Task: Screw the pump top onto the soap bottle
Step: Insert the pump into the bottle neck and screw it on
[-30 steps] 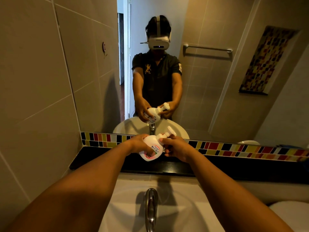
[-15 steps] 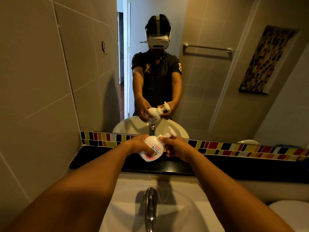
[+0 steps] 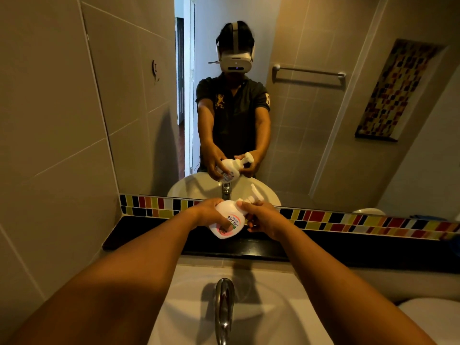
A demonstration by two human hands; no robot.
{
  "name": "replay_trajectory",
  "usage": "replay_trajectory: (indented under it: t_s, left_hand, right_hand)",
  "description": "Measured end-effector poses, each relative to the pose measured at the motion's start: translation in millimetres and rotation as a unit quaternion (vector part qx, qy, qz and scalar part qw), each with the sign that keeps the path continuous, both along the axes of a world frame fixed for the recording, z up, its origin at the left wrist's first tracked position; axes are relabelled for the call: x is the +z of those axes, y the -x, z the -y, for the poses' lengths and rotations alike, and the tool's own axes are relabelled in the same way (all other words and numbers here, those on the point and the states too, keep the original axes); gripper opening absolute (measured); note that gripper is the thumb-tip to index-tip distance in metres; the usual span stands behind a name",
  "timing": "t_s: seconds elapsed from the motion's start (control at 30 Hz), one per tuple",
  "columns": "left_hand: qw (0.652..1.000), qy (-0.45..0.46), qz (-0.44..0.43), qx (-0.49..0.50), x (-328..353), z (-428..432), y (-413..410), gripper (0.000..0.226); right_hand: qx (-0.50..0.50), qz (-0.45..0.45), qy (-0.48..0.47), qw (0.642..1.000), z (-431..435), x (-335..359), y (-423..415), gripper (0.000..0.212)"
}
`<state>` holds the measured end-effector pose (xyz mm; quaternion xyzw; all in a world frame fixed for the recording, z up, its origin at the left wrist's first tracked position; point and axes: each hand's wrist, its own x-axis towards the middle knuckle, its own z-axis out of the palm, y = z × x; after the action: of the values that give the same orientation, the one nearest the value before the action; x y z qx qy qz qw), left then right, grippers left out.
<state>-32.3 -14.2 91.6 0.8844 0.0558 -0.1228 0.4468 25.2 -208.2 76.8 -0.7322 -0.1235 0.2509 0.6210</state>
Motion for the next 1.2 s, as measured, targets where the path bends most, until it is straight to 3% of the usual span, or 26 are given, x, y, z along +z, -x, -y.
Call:
replay_trajectory:
  t_s: [0.27,0.37,0.57,0.77,1.03,1.2]
  left_hand:
    - [1.0,0.0,-0.002,0.007,-0.3,-1.8,1.1,0.066]
    - [1.0,-0.002,0.001,0.004,-1.2,-1.9,1.0,0.067]
    - [1.0,-0.002,-0.002,-0.003,-5.8,0.8,0.8,0.062]
    - [1.0,0.009,-0.002,0.002,-5.5,-4.0,-1.7,0.066]
    - [1.0,0.023,0.004,-0.008,-9.1,-0.3,-4.3,0.065]
    - [0.984,0.132,-0.108,-0.045,-1.0,-10.1,0.7,0.06]
  right_hand:
    - [0.033,-0.043,-0.03,0.998,2.9,-1.4,-0.7,0.046]
    - [0.02,-0.036,-0.025,0.999,3.4,-2.4,-1.2,0.041]
    - [0.012,-0.01,0.009,1.0,-1.0,-2.7,2.1,0.059]
    - [0.033,-0.036,-0.014,0.999,3.5,-0.6,-0.5,0.042]
    - [0.004,0.004,0.002,1.0,-0.8,-0.5,2.2,0.053]
    - [0.032,0.013,-0.001,0.999,4.5,8.9,4.9,0.042]
